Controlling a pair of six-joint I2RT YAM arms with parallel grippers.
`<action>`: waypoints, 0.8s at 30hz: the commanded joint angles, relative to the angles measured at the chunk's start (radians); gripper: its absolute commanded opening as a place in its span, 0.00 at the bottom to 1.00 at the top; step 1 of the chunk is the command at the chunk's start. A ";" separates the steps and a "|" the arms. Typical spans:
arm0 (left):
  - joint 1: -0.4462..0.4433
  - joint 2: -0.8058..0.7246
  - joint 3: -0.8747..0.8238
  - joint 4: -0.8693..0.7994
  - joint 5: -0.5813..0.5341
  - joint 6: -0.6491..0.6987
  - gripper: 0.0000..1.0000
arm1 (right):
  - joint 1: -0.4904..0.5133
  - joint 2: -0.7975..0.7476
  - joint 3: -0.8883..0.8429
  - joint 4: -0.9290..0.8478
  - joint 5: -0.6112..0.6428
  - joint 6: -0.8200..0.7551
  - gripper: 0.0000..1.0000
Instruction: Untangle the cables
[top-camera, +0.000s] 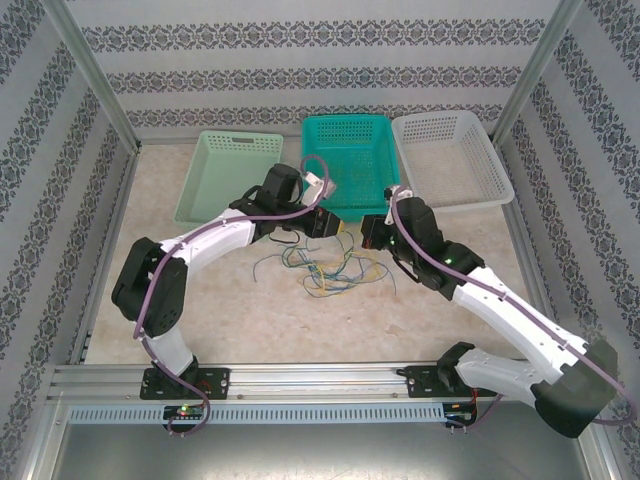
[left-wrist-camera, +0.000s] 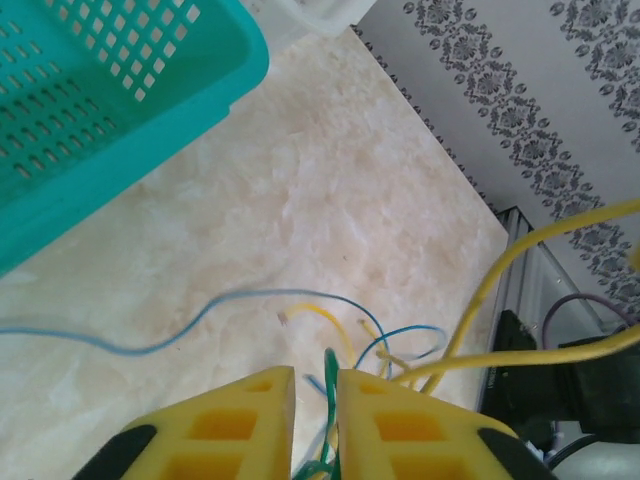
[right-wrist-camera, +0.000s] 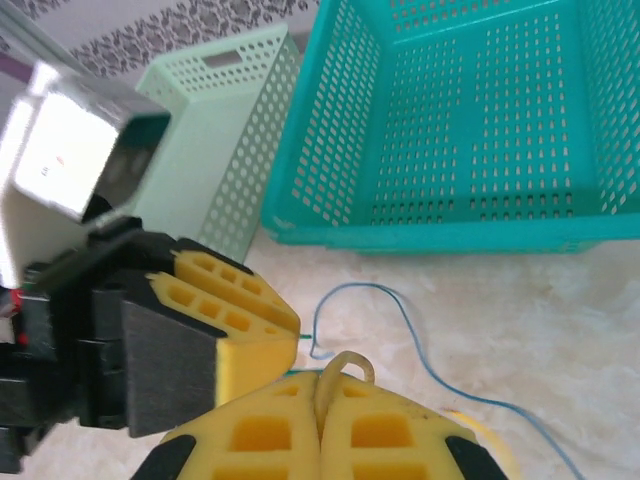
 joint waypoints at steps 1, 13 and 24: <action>-0.014 0.026 0.008 -0.032 -0.005 0.026 0.02 | -0.012 -0.026 -0.015 0.045 0.020 0.043 0.00; -0.012 0.051 0.009 -0.103 -0.132 0.047 0.00 | -0.153 -0.209 -0.051 0.025 -0.023 0.113 0.00; -0.012 0.077 0.014 -0.178 -0.196 0.105 0.00 | -0.266 -0.296 -0.003 0.020 -0.091 0.132 0.00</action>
